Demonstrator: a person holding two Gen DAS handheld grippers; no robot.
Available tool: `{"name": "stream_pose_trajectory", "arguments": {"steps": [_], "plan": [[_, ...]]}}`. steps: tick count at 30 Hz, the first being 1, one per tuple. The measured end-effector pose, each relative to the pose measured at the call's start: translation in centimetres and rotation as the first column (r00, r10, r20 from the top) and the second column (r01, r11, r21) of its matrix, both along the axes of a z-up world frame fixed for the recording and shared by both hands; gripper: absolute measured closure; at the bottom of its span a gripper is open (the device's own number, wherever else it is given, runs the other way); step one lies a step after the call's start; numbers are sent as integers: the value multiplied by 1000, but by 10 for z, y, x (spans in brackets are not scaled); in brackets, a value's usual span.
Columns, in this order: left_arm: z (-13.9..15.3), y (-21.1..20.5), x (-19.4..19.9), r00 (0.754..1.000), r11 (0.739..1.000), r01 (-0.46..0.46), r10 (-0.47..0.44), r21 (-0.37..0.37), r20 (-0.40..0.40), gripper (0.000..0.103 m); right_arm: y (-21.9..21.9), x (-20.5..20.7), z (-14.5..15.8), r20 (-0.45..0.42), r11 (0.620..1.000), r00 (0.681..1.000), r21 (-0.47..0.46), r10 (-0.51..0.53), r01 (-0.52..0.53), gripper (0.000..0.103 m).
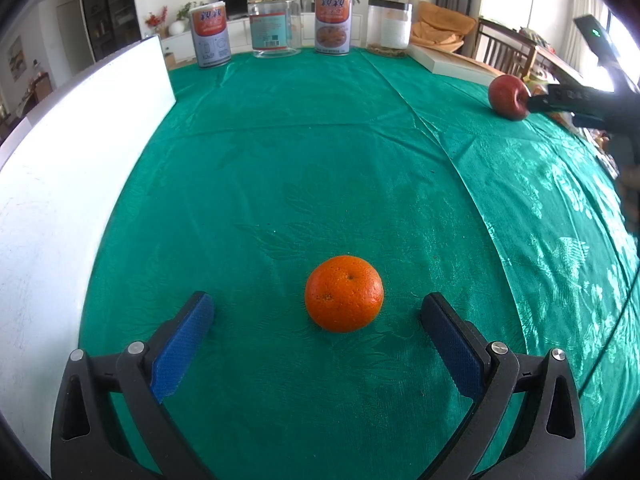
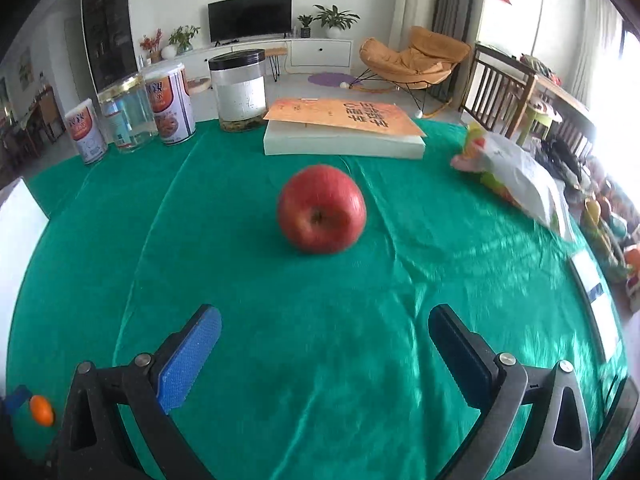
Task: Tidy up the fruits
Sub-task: 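Grasp the red apple with the right tool and lift it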
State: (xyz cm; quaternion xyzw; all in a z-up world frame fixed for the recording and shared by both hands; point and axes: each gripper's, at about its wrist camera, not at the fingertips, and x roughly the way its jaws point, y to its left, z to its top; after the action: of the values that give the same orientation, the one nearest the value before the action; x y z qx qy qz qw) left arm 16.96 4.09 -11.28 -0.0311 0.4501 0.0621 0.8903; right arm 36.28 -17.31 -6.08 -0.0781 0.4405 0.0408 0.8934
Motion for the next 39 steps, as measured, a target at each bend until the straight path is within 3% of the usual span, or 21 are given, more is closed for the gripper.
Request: {"name": "stream_pose_trajectory", "arguments": {"steps": [5, 8, 11, 12, 15, 17, 21, 24, 26, 30, 39], "plan": [[0, 0, 0, 1000, 1000, 0, 0, 0, 0, 1, 10, 65, -5, -71, 993, 995, 90, -73, 80, 0], [0, 0, -1, 1000, 1000, 0, 0, 0, 0, 1, 13, 91, -25, -221, 990, 967, 40, -125, 137, 1], [0, 0, -1, 1000, 1000, 0, 0, 0, 0, 1, 3, 88, -32, -263, 984, 953, 55, -152, 172, 35], [0, 0, -1, 1000, 1000, 0, 0, 0, 0, 1, -1, 84, -33, -265, 981, 954, 93, -141, 170, 36], [0, 0, -1, 1000, 1000, 0, 0, 0, 0, 1, -13, 62, -33, -259, 973, 955, 138, -145, 185, 36], [0, 0, -1, 1000, 1000, 0, 0, 0, 0, 1, -20, 42, -30, -260, 956, 957, 222, -131, 191, 36], [0, 0, -1, 1000, 1000, 0, 0, 0, 0, 1, -18, -11, -15, -216, 948, 976, 301, -39, 105, 36], [0, 0, -1, 1000, 1000, 0, 0, 0, 0, 1, -4, -65, -13, -166, 958, 985, 286, 43, 7, 36], [0, 0, -1, 1000, 1000, 0, 0, 0, 0, 1, 9, -102, -20, -119, 973, 989, 223, 86, -58, 36], [0, 0, -1, 1000, 1000, 0, 0, 0, 0, 1, 13, -157, -40, -55, 983, 993, 159, 107, -97, 36], [0, 0, -1, 1000, 1000, 0, 0, 0, 0, 1, -1, -208, -45, -60, 964, 984, 217, 169, -153, 36]]}}
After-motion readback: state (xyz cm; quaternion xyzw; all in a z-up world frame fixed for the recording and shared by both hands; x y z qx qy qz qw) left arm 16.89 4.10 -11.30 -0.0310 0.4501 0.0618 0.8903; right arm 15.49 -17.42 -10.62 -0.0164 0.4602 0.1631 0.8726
